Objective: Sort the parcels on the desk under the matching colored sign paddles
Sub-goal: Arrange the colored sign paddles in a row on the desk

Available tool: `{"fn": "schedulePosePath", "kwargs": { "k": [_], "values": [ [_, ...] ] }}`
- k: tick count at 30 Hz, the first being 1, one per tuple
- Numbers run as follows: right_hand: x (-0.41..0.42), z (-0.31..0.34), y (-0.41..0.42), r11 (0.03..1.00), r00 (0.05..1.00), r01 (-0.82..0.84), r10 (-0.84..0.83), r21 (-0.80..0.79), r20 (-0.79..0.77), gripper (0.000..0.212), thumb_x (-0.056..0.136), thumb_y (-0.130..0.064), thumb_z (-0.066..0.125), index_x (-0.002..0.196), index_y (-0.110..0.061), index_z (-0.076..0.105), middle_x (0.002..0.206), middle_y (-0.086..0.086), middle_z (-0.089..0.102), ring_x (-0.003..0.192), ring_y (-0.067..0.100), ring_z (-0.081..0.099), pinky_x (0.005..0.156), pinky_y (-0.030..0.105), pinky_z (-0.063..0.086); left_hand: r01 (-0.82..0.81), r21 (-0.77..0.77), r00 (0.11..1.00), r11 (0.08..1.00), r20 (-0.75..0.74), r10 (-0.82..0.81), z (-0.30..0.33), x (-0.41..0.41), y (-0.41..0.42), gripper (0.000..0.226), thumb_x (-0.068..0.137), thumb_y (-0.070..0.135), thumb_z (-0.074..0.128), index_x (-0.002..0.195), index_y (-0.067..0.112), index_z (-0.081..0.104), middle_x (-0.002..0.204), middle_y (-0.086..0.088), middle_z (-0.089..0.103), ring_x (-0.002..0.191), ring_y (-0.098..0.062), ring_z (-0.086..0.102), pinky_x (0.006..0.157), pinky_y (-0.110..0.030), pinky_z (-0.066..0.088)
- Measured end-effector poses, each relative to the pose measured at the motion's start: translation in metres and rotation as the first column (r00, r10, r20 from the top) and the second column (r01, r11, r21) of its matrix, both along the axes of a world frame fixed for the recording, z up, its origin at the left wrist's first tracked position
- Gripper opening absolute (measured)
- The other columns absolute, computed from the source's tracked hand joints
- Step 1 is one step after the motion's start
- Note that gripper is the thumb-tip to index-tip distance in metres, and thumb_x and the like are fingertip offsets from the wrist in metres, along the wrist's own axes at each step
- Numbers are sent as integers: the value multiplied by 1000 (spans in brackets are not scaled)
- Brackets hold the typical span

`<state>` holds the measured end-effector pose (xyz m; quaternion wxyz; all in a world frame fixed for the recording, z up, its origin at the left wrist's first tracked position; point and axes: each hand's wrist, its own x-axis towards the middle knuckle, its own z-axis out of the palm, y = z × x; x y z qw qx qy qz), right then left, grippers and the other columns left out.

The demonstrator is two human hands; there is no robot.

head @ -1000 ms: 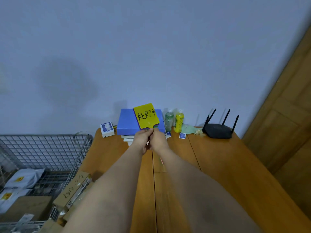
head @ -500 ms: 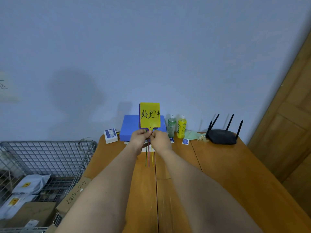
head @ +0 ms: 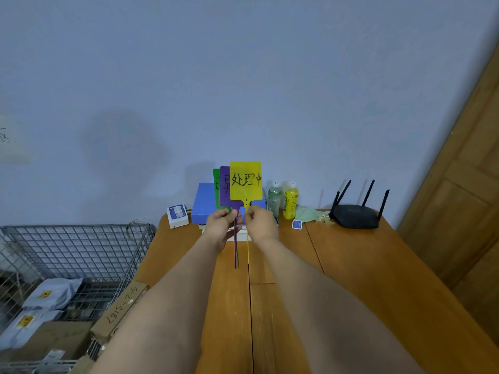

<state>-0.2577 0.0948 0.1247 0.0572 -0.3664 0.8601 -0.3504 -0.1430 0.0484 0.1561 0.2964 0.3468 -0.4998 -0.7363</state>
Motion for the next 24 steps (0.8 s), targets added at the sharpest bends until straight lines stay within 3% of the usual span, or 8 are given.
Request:
{"fn": "schedulePosePath", "kwargs": {
  "k": [3,6,8,12,15,18,24],
  "values": [
    [15,25,24,999,999,-38,38,-17,9,22,93,-27,41,87,-13,55,83,11,62,77,30,57,75,40,52,-10,32,1000,999,-8,10,1,2,0,8,96,8,51,104,6,49,83,-7,62,73,-17,59,66,-30,52],
    [23,36,37,997,997,-73,73,4,8,16,96,-22,40,83,-14,45,79,11,54,72,27,49,65,35,42,-11,81,1000,997,9,10,-1,4,-2,5,98,9,48,102,10,45,76,-5,58,61,-14,52,63,-30,50],
    [23,36,41,996,996,-84,83,20,12,17,97,-20,39,83,-13,44,83,17,60,73,30,52,61,32,37,-21,93,1000,995,17,19,-5,6,-5,7,99,10,44,105,12,41,71,-2,54,57,-13,47,61,-29,49],
    [22,29,43,996,996,-86,85,25,41,18,98,-20,40,84,-11,47,88,19,64,82,36,62,63,34,42,-60,93,998,994,23,58,-10,10,-8,3,100,12,40,98,14,41,70,-1,50,56,-12,43,60,-27,47],
    [23,21,42,997,994,-76,76,3,78,17,98,-19,40,82,-13,43,83,18,61,76,30,57,66,35,46,-71,88,997,994,28,69,-14,14,-8,18,101,12,40,84,17,44,71,-1,48,56,-12,42,60,-27,46],
    [26,11,42,998,986,-48,52,-30,159,18,98,-18,40,86,-10,51,80,11,56,86,37,64,76,44,55,-87,94,996,992,26,84,-20,19,-10,23,101,12,39,79,18,42,69,-1,46,55,-12,41,58,-26,45],
    [38,-29,47,998,977,17,-31,65,213,26,98,-19,41,101,-2,61,103,20,66,96,36,62,71,33,46,-178,128,984,976,55,172,-32,45,-23,23,102,14,35,81,15,44,64,1,41,47,-11,37,49,-23,41]
  ]
}}
